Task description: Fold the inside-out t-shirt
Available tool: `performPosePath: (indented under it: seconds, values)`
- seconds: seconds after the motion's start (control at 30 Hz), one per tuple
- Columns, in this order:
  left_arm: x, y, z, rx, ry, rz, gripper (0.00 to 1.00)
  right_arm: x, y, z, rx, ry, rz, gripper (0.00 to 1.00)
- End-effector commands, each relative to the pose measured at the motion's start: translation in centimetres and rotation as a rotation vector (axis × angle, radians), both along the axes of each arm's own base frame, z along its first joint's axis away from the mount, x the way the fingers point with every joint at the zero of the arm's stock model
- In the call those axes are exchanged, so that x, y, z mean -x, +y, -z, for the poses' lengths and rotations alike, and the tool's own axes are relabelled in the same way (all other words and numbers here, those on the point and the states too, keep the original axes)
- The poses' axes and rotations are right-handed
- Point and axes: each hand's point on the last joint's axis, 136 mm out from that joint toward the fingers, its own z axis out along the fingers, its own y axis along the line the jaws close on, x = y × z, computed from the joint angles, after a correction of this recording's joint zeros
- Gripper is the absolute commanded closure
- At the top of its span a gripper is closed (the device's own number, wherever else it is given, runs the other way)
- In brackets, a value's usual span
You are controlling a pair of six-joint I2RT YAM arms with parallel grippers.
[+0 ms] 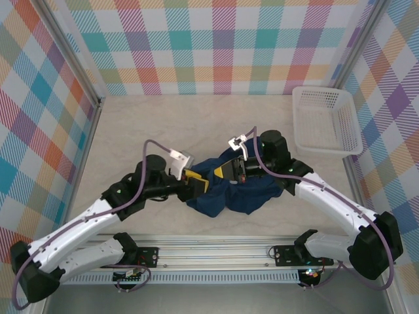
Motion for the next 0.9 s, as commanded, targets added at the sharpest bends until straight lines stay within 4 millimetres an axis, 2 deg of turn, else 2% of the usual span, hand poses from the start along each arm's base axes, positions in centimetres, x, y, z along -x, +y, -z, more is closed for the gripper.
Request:
performPosePath:
  seconds: [0.0,0.17,0.5,0.7,0.8,0.87]
  values:
    - [0.3,-0.9,-0.4,-0.015,0.006,0.042,0.54,-0.5,0.1,-2.2,-0.042,-0.059,0.01,1.0]
    - [0.2,-1.8,0.0,-0.016,0.031,0.066,0.65,-0.4,-0.1,-2.2,-0.038,-0.066,0.015,1.0]
    - [0.5,-1.8,0.8,-0.043,0.045,0.08,0.84,-0.7,-0.3,-2.3,-0.036,-0.077,0.027,1.0]
    - [0.3,-1.8,-0.2,-0.031,0.016,0.083,1.0,-0.6,-0.4,-2.3,-0.036,-0.075,0.034,1.0]
    - [0.1,-1.7,-1.3,-0.004,0.006,0.063,1.0,-0.8,-0.7,-1.7,-0.01,-0.079,0.061,1.0]
    - [-0.3,-1.4,-2.6,0.051,0.019,0.022,1.0,-2.3,-1.7,-0.2,0.099,-0.074,0.166,1.0]
